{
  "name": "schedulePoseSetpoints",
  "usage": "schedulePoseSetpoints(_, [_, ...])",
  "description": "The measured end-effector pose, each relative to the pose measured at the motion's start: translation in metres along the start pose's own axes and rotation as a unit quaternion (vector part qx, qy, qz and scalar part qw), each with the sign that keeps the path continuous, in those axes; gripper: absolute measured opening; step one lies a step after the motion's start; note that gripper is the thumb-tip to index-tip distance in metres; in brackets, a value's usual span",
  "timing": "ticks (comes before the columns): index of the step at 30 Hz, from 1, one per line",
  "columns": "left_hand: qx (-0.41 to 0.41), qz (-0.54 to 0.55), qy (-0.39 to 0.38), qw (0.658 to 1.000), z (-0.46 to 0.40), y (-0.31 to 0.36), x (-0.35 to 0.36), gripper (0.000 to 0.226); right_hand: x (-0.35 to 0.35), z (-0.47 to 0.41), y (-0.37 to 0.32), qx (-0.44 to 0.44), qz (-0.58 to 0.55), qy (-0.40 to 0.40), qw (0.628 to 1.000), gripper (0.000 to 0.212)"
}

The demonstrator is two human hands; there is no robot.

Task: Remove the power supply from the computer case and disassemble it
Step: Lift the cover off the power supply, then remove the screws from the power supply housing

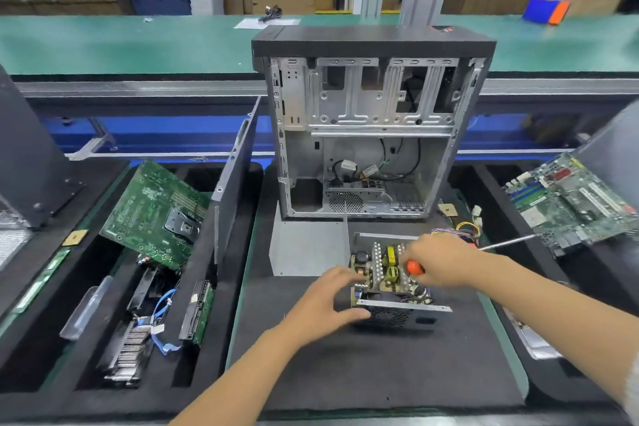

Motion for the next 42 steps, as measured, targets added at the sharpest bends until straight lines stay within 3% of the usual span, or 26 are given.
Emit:
schedulePoseSetpoints(3, [0.003, -0.025, -0.046, 0.999, -0.017, 0.009, 0.014, 0.039, 0.003, 0.012, -0.008, -0.020, -0.075, -0.019, 0.997, 0.019])
schedulePoseSetpoints(9, [-0.026, -0.020, -0.074, 0.997, -0.017, 0.001, 0.020, 0.034, 0.015, 0.025, -0.013, -0.041, -0.114, -0.006, 0.993, 0.021])
schedulePoseSetpoints(18, [-0.032, -0.053, -0.052, 0.997, -0.010, 0.003, 0.030, 0.030, 0.026, 0.031, -0.024, -0.020, -0.067, 0.015, 0.997, 0.026])
schedulePoseSetpoints(22, [-0.055, -0.054, -0.038, 0.996, -0.013, 0.009, 0.027, 0.026, 0.016, 0.035, -0.019, 0.003, -0.098, 0.019, 0.995, 0.020])
schedulePoseSetpoints(29, [-0.060, -0.001, 0.008, 0.998, -0.047, 0.055, -0.005, 0.030, -0.030, 0.039, 0.021, 0.020, -0.217, 0.014, 0.976, 0.017])
schedulePoseSetpoints(33, [-0.147, 0.066, -0.020, 0.987, -0.058, 0.061, -0.001, 0.036, -0.031, 0.037, 0.037, 0.027, -0.283, -0.036, 0.958, 0.015])
schedulePoseSetpoints(36, [-0.178, 0.100, 0.018, 0.979, -0.067, 0.060, -0.001, 0.037, -0.024, 0.035, 0.049, 0.071, -0.301, -0.018, 0.951, 0.018])
schedulePoseSetpoints(39, [-0.218, 0.166, 0.043, 0.961, -0.077, 0.054, -0.002, 0.036, -0.016, 0.031, 0.064, 0.140, -0.272, 0.032, 0.952, 0.030])
schedulePoseSetpoints(42, [-0.272, 0.238, 0.062, 0.931, -0.082, 0.049, -0.001, 0.036, -0.006, 0.029, 0.069, 0.160, -0.316, 0.023, 0.935, 0.047])
Point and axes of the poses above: each hand's wrist, its own z-axis away from the middle knuckle, its own x-axis out of the palm, y = z × x, the point moved 5 cm from there along -z, towards the middle knuckle, and after that the axes turned 5 degrees about z, right-handed, at the moved point
